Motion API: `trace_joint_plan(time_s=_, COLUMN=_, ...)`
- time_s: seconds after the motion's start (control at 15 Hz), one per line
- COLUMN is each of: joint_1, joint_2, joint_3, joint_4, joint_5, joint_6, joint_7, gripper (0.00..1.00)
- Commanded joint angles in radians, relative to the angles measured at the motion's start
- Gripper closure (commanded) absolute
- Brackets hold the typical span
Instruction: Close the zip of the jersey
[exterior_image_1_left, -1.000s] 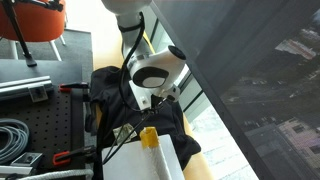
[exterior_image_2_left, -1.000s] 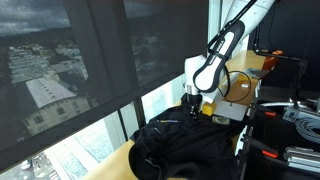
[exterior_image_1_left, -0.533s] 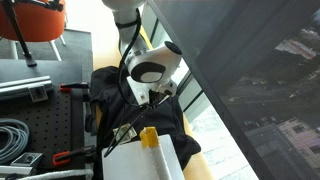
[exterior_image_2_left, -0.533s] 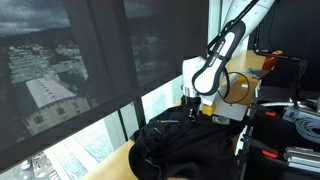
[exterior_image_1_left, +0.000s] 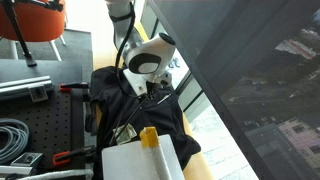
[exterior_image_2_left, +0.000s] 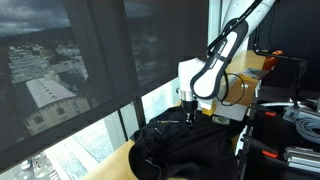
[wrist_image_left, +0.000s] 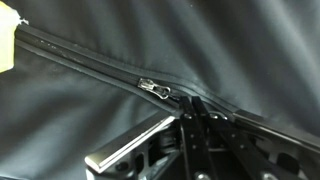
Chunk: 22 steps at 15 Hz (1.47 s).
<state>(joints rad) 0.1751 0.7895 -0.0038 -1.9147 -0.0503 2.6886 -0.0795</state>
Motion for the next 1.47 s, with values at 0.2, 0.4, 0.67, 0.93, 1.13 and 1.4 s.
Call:
trace_joint_plan(time_s=0.2, joint_1=0.036, joint_2=-0.036, joint_3=0.034, joint_4=-0.007, joint_5=-0.046, joint_6=-0.026, joint_7=0.023, gripper=0.99)
trace_joint_plan(time_s=0.4, joint_1=0.048, joint_2=-0.030, joint_3=0.036, joint_4=0.010, joint_5=-0.063, joint_6=-0.036, joint_7=0.018, gripper=0.99)
trace_joint_plan(time_s=0.67, joint_1=0.041, joint_2=-0.018, joint_3=0.055, joint_4=0.032, joint_5=-0.061, joint_6=-0.075, joint_7=0.004, gripper=0.99)
trace_joint_plan(time_s=0.93, joint_1=0.042, joint_2=0.004, joint_3=0.072, joint_4=0.072, joint_5=-0.058, joint_6=-0.130, joint_7=0.002, gripper=0.99)
trace_joint_plan(time_s=1.13, joint_1=0.042, joint_2=0.003, joint_3=0.088, joint_4=0.096, joint_5=-0.057, joint_6=-0.166, joint_7=-0.001, gripper=0.99)
trace_joint_plan(time_s=1.4, joint_1=0.041, joint_2=-0.038, joint_3=0.084, joint_4=0.089, joint_5=-0.070, joint_6=-0.204, joint_7=-0.005, gripper=0.70)
